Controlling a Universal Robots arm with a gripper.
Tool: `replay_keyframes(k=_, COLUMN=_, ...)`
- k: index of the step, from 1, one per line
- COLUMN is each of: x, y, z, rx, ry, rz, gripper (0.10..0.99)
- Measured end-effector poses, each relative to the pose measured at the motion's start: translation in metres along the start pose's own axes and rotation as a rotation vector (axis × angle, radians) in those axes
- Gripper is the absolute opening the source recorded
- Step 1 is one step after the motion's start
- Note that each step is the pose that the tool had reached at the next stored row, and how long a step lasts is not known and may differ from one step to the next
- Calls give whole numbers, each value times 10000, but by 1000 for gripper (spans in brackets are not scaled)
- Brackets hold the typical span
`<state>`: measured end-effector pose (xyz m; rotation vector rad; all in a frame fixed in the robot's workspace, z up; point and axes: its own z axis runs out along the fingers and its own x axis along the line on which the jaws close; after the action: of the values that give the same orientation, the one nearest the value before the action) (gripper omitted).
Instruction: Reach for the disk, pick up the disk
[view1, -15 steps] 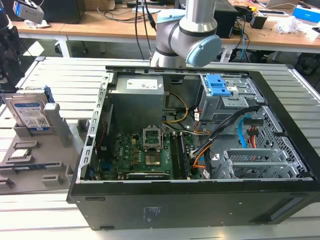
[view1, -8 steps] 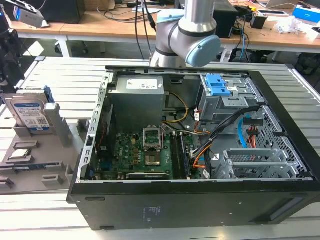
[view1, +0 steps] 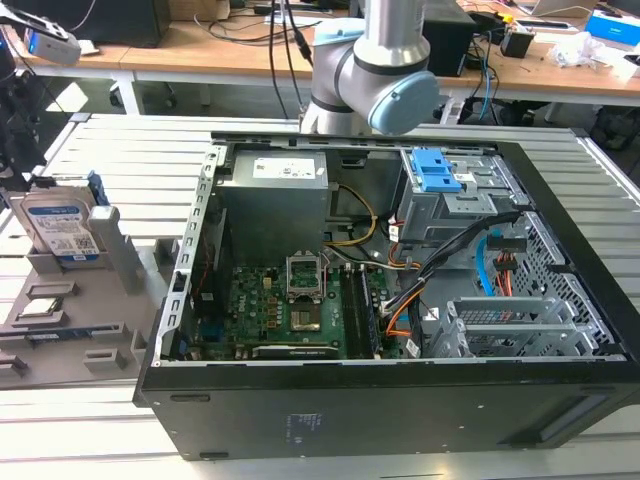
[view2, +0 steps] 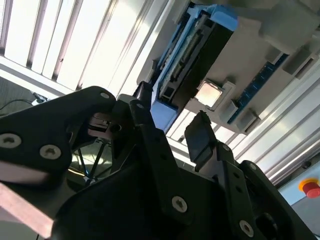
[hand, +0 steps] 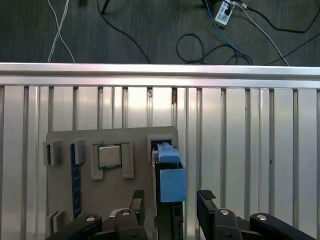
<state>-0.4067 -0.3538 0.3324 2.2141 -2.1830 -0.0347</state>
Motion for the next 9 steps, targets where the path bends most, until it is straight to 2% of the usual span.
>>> replay_keyframes(k=3, x=-14, y=80, z=105, rx=2, ry=15, rz=0, gripper=541)
replay_keyframes(k=9, x=-12, y=78, z=250, rx=2, ry=51, rz=2, gripper=541)
